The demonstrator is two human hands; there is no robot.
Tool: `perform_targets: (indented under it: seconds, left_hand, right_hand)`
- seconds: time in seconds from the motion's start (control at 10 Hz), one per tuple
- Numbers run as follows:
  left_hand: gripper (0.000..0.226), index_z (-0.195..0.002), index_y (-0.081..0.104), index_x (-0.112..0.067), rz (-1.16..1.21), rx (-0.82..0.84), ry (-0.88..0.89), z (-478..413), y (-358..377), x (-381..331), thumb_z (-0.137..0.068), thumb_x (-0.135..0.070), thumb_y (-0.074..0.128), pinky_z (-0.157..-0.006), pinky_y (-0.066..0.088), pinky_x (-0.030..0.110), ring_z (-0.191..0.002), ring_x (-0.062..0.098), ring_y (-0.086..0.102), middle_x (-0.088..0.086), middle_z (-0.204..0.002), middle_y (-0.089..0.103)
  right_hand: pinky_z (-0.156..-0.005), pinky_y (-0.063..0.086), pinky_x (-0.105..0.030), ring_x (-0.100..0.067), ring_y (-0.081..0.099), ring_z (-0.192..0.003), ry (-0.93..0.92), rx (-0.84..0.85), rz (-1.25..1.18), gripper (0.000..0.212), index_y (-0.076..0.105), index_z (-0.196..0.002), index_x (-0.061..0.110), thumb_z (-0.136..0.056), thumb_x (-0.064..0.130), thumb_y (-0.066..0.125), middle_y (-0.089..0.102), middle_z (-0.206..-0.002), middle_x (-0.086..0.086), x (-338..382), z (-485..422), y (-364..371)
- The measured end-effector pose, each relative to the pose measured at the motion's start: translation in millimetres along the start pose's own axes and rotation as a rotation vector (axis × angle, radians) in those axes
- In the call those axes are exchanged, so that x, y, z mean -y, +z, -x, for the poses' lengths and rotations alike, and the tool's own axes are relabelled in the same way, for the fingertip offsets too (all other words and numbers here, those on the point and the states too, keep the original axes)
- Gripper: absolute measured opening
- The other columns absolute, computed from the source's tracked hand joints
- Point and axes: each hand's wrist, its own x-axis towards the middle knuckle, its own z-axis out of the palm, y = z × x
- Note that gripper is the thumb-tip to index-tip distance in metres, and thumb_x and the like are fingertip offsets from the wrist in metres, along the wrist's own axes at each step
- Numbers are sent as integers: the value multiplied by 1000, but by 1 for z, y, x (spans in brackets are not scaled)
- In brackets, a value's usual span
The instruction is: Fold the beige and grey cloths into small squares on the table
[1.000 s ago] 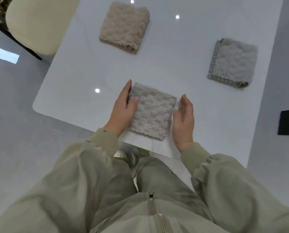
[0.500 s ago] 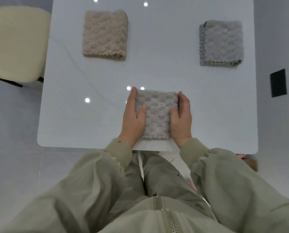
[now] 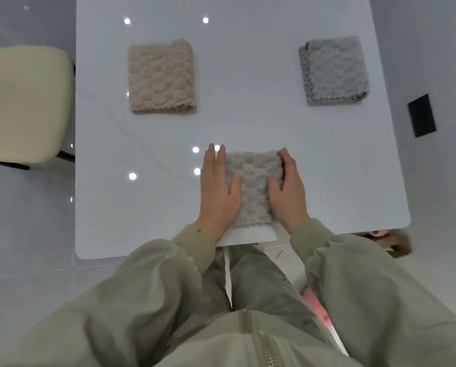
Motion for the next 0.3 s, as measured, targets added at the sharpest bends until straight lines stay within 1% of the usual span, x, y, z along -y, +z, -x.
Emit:
perform_targets:
  seconds: [0.1,0.2,0.3]
  left_hand:
    - [60,-151,15,-15,-390,97,199,-11,-9,0,-95,-30,31,-116,-2,46,-147,24,-4,9,-159,4]
    - [59,-150,16,-14,-608,179,388,-24,-10,-12,-97,-31,34,-114,-2,51,-146,28,-3,11,-159,4]
    - [58,-151,12,-16,-675,227,500,-36,-3,-45,-99,-33,30,-114,-4,51,-146,28,-6,10,-159,0]
  right_hand:
    - [-120,6,-40,-15,15,-144,-86,-1,305,56,23,-147,9,-96,24,41,19,-157,-7,2,-1,-1]
    - [-118,-1,-45,-20,7,-146,-99,-43,482,55,26,-146,8,-96,27,39,15,-158,-10,1,0,-4]
    - [-117,-1,-49,-23,7,-147,-24,-208,528,57,28,-145,7,-94,32,34,14,-158,-12,5,0,-22]
